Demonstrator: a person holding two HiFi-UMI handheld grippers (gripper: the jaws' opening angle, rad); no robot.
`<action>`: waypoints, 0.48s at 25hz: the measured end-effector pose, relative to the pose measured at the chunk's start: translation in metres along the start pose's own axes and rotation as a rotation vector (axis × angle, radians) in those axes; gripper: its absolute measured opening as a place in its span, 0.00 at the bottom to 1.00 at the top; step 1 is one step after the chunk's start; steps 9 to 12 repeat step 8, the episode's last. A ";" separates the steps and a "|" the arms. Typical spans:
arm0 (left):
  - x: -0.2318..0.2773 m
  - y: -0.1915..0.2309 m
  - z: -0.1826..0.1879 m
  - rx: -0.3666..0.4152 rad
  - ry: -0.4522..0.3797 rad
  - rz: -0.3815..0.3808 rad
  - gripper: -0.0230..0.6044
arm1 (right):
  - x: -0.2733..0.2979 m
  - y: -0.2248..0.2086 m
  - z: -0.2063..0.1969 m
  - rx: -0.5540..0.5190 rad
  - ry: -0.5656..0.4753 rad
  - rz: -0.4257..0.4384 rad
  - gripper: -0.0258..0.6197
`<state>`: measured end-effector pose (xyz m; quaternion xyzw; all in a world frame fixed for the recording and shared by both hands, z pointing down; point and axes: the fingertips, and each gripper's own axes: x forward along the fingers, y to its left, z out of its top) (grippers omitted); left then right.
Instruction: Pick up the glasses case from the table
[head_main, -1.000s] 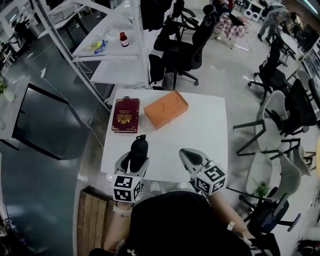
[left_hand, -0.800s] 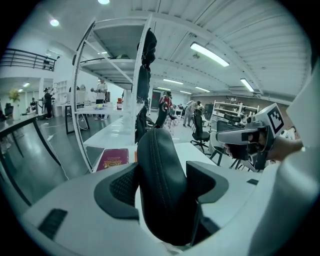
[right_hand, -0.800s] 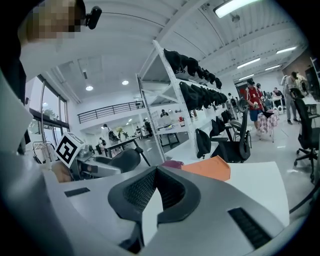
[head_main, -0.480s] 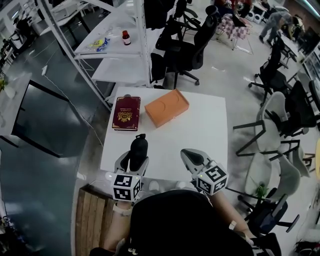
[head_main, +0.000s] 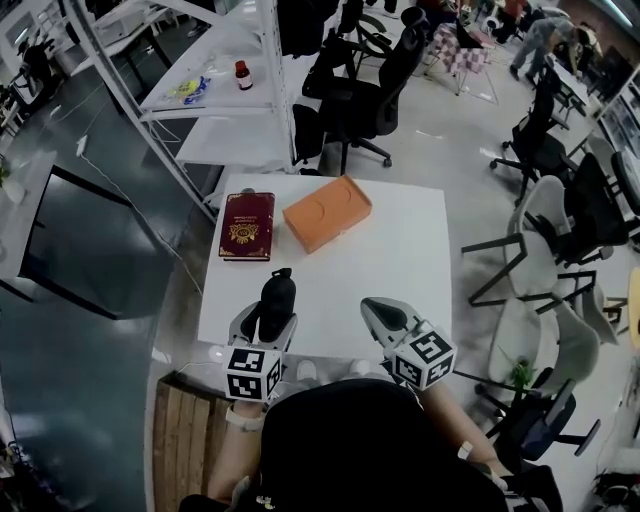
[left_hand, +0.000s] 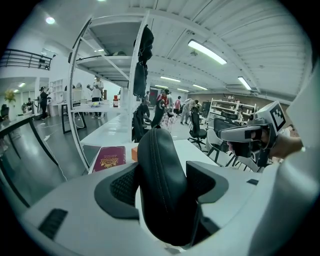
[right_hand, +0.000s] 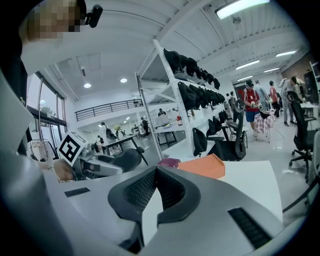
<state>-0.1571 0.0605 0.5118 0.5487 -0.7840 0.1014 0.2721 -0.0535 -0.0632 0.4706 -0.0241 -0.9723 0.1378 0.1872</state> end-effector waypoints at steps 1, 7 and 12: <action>0.000 0.000 0.000 0.000 0.001 -0.002 0.52 | -0.001 0.000 -0.001 0.002 0.000 -0.003 0.08; 0.001 -0.002 -0.002 0.000 0.003 -0.013 0.52 | -0.005 -0.002 -0.005 0.007 -0.001 -0.022 0.08; 0.001 -0.002 -0.002 0.000 0.003 -0.015 0.52 | -0.006 -0.002 -0.005 0.009 -0.002 -0.024 0.08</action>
